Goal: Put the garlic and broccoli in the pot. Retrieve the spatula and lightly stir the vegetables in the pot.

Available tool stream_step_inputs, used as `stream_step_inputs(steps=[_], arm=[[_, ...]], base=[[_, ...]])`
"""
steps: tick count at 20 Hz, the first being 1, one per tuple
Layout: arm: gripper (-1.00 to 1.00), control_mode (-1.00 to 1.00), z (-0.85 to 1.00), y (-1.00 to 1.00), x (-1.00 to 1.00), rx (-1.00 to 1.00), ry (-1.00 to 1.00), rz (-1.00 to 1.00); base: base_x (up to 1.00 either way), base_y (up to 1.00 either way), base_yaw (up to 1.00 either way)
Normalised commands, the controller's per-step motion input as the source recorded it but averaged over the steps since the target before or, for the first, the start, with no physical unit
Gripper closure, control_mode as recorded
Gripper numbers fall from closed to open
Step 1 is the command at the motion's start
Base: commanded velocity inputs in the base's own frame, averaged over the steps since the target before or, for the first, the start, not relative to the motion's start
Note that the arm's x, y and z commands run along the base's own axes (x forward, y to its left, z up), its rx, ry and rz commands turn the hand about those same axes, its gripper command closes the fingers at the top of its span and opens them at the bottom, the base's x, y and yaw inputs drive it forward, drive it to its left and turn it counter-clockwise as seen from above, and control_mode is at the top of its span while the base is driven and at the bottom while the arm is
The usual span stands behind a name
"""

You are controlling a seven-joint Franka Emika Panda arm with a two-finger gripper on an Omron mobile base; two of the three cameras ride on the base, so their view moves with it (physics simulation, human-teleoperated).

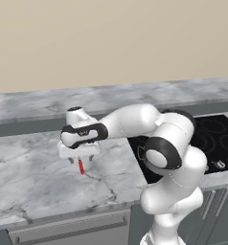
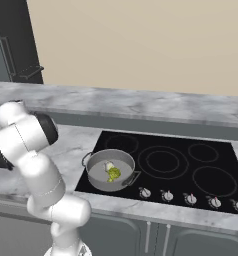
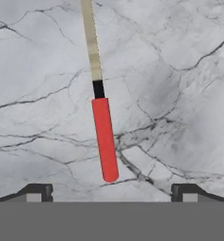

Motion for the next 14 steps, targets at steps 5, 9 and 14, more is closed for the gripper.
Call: stream_step_inputs(steps=[5,9,14], arm=[[-1.0,-1.0,-0.41,0.0,0.2,-0.03,0.0,0.0],[-1.0,-1.0,-0.37,0.0,0.24,0.0,0.0,0.0],[-1.0,-1.0,-0.29,0.0,0.02,0.0,0.0,0.0]], base=[[0.0,0.0,0.0],[0.0,0.0,0.0],[0.0,0.0,0.0]])
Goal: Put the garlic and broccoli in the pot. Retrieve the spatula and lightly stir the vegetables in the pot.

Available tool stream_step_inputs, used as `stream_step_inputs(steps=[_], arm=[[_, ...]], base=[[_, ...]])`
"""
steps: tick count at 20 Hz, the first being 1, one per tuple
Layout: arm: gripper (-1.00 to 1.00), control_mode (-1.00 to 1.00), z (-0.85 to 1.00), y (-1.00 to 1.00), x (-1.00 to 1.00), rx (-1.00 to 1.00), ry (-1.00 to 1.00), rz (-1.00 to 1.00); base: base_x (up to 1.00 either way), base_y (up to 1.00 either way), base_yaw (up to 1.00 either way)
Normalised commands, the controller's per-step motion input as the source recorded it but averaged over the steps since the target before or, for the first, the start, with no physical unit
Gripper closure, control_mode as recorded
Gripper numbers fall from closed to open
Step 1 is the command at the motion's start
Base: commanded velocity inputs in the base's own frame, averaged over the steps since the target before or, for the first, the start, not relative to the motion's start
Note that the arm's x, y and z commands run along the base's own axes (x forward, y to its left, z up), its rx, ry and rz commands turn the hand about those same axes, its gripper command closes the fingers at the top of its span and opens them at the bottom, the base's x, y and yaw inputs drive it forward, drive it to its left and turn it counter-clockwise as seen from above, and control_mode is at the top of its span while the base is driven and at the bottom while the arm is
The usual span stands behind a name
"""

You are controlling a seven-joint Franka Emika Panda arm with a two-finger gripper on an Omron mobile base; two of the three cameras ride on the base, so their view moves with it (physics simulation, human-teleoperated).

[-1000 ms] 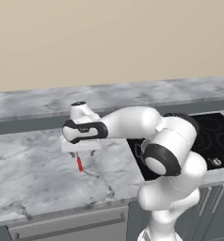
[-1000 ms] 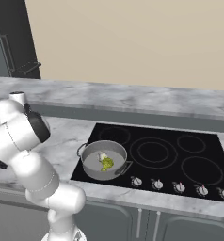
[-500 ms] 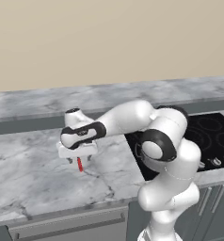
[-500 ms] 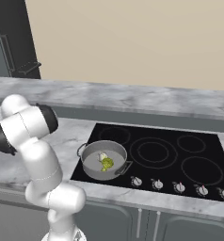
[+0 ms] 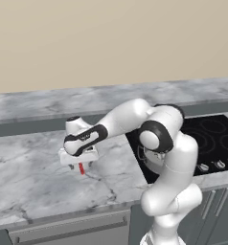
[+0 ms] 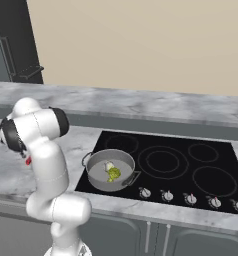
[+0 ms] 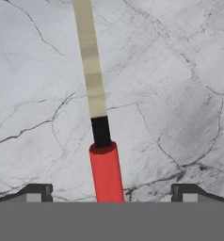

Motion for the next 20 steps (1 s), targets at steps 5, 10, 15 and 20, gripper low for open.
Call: stream_step_inputs(steps=[5,10,15,20], arm=[[-1.0,-1.0,-0.24,0.0,-0.01,0.0,0.0,0.0],[-1.0,-1.0,-0.34,0.0,0.04,0.0,0.0,0.0],[-1.0,-1.0,-0.46,0.0,0.0,-0.01,-0.02,0.0],[1.0,-1.0,-0.63,-0.07,-0.03,0.0,-0.04,0.0]], base=[[0.0,0.0,0.0],[0.0,0.0,0.0],[0.0,0.0,0.0],[0.0,0.0,0.0]])
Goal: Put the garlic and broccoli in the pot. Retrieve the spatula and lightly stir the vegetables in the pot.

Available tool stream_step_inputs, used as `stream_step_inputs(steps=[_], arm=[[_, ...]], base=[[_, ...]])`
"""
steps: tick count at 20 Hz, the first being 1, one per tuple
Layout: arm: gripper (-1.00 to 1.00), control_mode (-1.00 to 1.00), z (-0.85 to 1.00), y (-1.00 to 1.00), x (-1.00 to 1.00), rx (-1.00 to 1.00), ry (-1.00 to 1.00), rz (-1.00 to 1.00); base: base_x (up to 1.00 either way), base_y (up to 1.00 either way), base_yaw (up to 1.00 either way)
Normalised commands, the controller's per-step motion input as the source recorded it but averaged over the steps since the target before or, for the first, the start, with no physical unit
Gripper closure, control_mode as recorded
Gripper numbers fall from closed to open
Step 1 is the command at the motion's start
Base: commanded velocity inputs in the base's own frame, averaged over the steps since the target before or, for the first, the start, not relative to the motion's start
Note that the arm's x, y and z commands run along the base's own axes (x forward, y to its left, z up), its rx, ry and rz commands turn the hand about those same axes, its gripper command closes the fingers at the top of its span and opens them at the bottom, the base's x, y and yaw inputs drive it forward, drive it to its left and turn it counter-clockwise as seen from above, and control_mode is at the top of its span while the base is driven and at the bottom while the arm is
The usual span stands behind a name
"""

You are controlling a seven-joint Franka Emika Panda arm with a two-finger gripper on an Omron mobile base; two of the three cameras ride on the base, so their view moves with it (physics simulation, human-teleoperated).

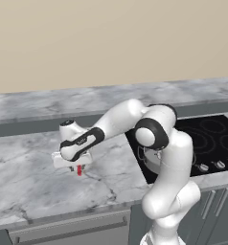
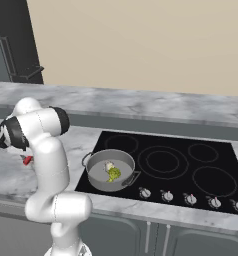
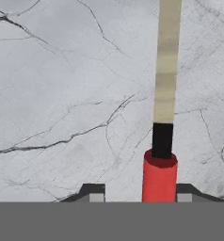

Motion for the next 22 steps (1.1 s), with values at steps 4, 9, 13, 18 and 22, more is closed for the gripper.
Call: stream_step_inputs(steps=[4,9,13,18,22], arm=[[1.0,-1.0,-0.59,-0.14,-0.07,0.0,-0.11,0.0],[1.0,-1.0,-0.19,-0.12,-0.04,0.12,-0.1,0.0],[1.0,-1.0,0.48,-0.12,-0.11,0.28,0.0,0.0],[1.0,-1.0,0.79,-0.1,-0.15,0.27,0.12,-0.01],[1.0,-1.0,0.83,-0.14,-0.25,0.15,0.14,-0.08]], base=[[0.0,0.0,0.0],[0.0,0.0,0.0],[0.0,0.0,0.0],[0.0,0.0,0.0],[0.0,0.0,0.0]])
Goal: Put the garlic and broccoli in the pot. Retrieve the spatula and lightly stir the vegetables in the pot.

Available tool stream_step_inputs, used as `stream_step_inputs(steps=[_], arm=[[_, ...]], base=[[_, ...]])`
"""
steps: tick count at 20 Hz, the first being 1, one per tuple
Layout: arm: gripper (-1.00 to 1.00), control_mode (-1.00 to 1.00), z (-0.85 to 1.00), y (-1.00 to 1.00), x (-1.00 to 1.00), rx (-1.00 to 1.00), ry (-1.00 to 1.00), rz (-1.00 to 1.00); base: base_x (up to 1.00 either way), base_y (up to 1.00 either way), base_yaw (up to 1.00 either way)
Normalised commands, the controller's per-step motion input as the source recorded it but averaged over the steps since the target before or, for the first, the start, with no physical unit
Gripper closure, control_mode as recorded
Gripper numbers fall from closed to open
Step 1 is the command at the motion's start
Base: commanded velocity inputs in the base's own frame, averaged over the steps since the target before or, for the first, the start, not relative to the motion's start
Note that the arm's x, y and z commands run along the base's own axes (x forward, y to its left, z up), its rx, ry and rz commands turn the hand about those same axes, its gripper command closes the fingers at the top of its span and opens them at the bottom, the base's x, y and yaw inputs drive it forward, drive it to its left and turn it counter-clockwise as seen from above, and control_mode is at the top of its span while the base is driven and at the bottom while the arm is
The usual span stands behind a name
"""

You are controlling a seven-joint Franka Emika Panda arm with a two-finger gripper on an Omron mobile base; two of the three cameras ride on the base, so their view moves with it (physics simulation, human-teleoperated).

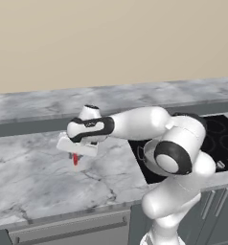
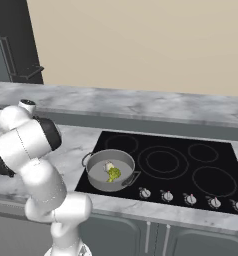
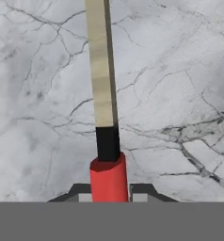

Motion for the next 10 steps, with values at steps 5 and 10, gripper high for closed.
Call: stream_step_inputs(steps=[5,10], arm=[[1.0,-1.0,0.83,-0.12,-0.2,0.14,0.18,-0.15],[1.0,-1.0,0.88,-0.1,-0.18,0.1,0.18,-0.18]], base=[[0.0,0.0,0.0],[0.0,0.0,0.0]])
